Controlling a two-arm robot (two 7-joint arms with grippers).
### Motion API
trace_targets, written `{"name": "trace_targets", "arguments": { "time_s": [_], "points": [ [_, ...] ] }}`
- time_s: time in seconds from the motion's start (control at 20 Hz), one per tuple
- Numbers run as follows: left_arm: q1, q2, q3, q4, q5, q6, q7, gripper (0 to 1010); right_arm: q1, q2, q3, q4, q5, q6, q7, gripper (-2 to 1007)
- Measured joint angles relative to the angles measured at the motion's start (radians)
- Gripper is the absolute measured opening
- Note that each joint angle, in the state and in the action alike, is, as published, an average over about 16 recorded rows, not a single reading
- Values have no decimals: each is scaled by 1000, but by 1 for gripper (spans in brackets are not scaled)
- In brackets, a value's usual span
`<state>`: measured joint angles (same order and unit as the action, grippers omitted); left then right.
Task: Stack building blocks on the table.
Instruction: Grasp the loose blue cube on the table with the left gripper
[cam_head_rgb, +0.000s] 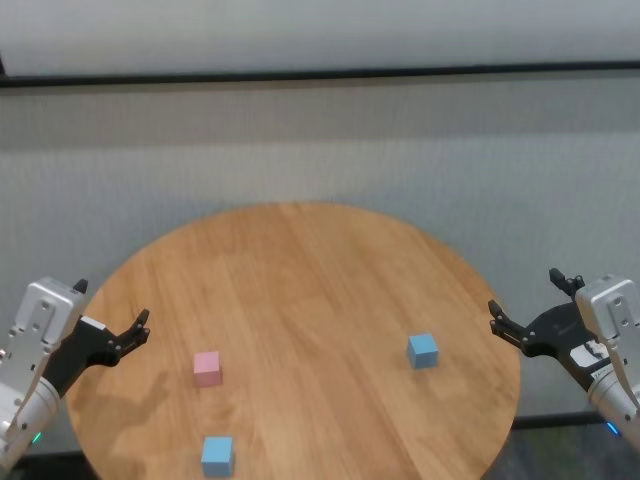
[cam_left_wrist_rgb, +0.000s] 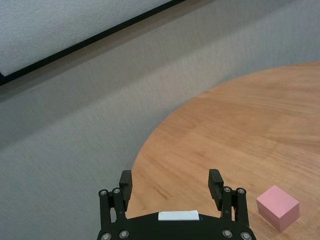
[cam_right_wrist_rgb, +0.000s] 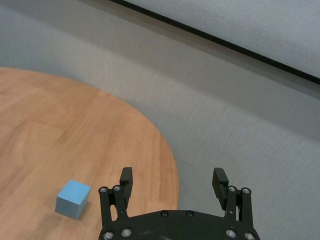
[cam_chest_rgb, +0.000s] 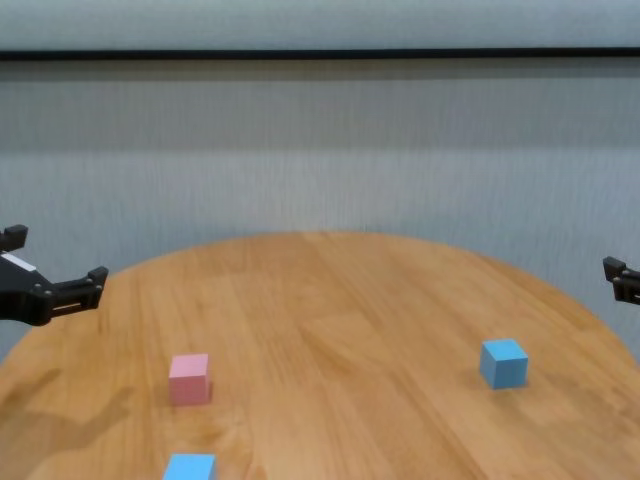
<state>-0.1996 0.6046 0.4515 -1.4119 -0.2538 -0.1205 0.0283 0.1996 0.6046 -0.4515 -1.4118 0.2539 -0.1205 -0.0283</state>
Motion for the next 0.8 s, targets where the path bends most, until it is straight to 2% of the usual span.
{"name": "trace_targets", "arguments": {
  "time_s": [0.8],
  "points": [
    [0,0,0,0,0,0,0,1000,0,0,0,0,0,0,0,1005]
  ]
}}
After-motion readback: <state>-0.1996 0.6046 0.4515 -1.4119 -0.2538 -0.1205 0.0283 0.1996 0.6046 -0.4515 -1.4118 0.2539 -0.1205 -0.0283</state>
